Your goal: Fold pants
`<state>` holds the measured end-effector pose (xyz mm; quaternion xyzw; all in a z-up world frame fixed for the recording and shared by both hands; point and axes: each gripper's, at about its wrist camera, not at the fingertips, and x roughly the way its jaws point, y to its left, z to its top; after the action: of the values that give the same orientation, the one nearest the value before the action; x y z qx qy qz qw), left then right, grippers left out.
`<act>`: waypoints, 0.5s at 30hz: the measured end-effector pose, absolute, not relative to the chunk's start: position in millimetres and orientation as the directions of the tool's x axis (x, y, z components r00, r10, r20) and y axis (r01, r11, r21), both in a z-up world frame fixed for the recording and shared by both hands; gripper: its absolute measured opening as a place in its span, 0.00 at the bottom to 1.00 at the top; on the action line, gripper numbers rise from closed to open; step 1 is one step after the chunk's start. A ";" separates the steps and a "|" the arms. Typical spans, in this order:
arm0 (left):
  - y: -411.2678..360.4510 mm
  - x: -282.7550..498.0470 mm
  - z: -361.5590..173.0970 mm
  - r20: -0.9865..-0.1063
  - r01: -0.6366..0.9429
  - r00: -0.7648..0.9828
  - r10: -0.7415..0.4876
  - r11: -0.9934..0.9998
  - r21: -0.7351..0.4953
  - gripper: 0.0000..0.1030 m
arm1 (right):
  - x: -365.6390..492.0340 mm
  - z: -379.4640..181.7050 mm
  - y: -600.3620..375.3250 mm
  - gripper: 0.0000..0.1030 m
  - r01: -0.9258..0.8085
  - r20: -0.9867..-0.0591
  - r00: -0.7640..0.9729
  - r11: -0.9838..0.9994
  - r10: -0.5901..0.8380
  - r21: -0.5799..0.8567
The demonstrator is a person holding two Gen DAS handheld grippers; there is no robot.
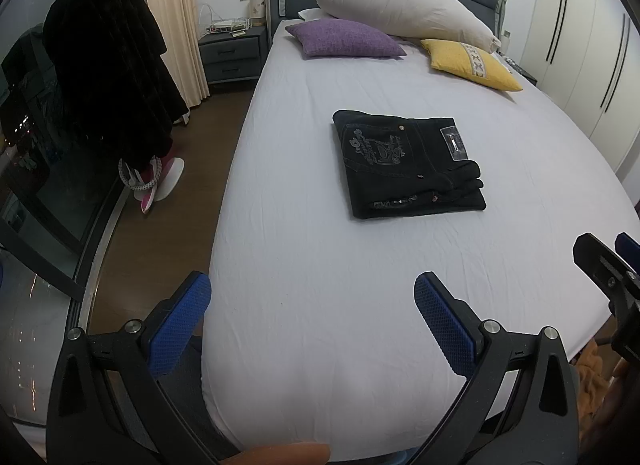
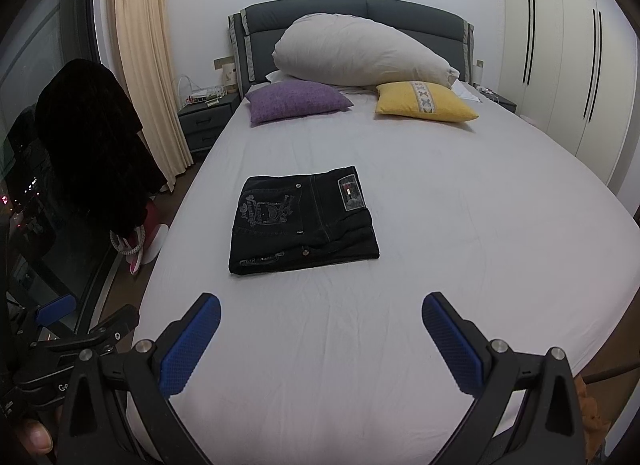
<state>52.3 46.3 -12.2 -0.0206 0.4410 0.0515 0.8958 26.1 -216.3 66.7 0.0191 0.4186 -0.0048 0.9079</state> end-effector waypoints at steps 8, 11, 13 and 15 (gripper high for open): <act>46.5 52.3 -11.8 -0.792 -0.110 0.606 0.074 0.994 0.009 1.00 | 26.7 68.0 -216.5 1.00 0.026 -0.760 0.650 0.999 0.007 0.031; 46.5 52.3 -11.8 -0.793 -0.111 0.605 0.074 0.994 0.008 1.00 | 27.2 68.4 -216.8 1.00 0.025 -0.760 0.650 0.999 0.007 0.031; 46.5 52.3 -11.8 -0.793 -0.111 0.605 0.074 0.994 0.008 1.00 | 27.1 68.5 -216.9 1.00 0.024 -0.760 0.650 0.999 0.007 0.030; 46.5 52.3 -11.7 -0.793 -0.110 0.605 0.073 0.994 0.008 1.00 | 27.2 68.6 -217.1 1.00 0.024 -0.761 0.649 0.999 0.008 0.031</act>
<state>52.3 46.5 -11.7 -0.0210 0.4413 0.0512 0.8956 27.2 -217.1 68.6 0.0191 0.4188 -0.0045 0.9079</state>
